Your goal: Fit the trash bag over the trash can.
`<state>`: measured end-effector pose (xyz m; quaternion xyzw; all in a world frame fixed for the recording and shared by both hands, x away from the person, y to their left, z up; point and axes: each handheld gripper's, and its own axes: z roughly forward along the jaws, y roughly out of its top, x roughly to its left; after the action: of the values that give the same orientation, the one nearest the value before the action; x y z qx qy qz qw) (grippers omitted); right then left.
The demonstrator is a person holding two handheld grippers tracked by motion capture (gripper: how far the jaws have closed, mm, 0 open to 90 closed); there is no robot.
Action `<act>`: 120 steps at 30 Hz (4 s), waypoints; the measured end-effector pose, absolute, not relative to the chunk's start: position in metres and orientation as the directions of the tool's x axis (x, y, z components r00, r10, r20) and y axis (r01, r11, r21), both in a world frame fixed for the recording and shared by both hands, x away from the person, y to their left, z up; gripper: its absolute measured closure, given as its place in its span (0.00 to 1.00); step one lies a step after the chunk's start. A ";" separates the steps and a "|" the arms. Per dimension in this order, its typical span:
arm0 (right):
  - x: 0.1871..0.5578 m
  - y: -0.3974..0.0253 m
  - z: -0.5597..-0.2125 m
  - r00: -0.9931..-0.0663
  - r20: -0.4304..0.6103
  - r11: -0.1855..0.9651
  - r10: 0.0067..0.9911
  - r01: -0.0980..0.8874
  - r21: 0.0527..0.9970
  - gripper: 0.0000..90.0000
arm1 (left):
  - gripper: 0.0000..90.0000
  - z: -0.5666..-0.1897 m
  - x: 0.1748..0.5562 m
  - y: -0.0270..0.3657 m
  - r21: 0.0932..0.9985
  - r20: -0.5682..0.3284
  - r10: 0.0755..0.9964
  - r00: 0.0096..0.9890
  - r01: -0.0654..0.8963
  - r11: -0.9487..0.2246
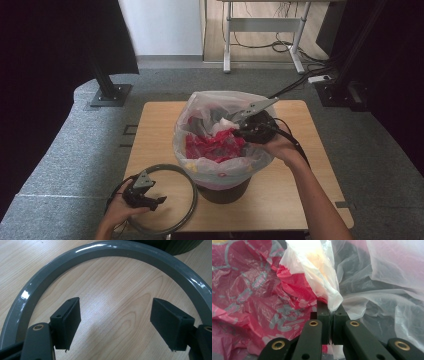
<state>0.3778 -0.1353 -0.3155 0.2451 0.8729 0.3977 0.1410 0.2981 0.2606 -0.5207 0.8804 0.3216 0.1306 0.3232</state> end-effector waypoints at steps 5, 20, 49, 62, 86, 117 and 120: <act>0.380 -0.134 -0.320 -0.839 -0.048 0.581 0.542 0.333 0.743 0.97 | 0.27 -0.521 0.298 0.260 0.652 0.022 0.650 0.760 0.482 -0.585; 0.378 -0.143 -0.316 -0.854 -0.042 0.572 0.518 0.310 0.759 0.62 | 0.27 -0.521 0.298 0.260 0.650 0.021 0.649 0.760 0.483 -0.587; 0.375 -0.156 -0.274 -0.925 -0.114 0.536 0.362 0.106 0.837 0.34 | 0.27 -0.522 0.298 0.258 0.643 0.017 0.641 0.767 0.482 -0.594; 0.382 -0.129 -0.284 -0.956 -0.131 0.669 0.263 0.083 0.738 0.79 | 0.27 -0.521 0.298 0.258 0.646 0.018 0.641 0.767 0.481 -0.593; 0.397 -0.091 -0.315 -0.956 -0.161 0.825 0.244 0.118 0.552 0.92 | 0.27 -0.523 0.299 0.257 0.639 0.016 0.638 0.770 0.483 -0.599; 0.401 -0.083 -0.327 -0.957 -0.172 0.884 0.233 0.134 0.448 0.71 | 0.27 -0.523 0.299 0.258 0.633 0.016 0.638 0.769 0.486 -0.602; 0.398 -0.089 -0.321 -0.948 -0.184 0.856 0.262 0.140 0.498 0.61 | 0.27 -0.523 0.300 0.258 0.633 0.015 0.639 0.769 0.487 -0.602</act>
<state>0.3978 -0.0886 -0.3207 0.1050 0.9554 0.2471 0.1233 0.2998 0.2577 -0.5234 0.8867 0.3173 0.1209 0.3139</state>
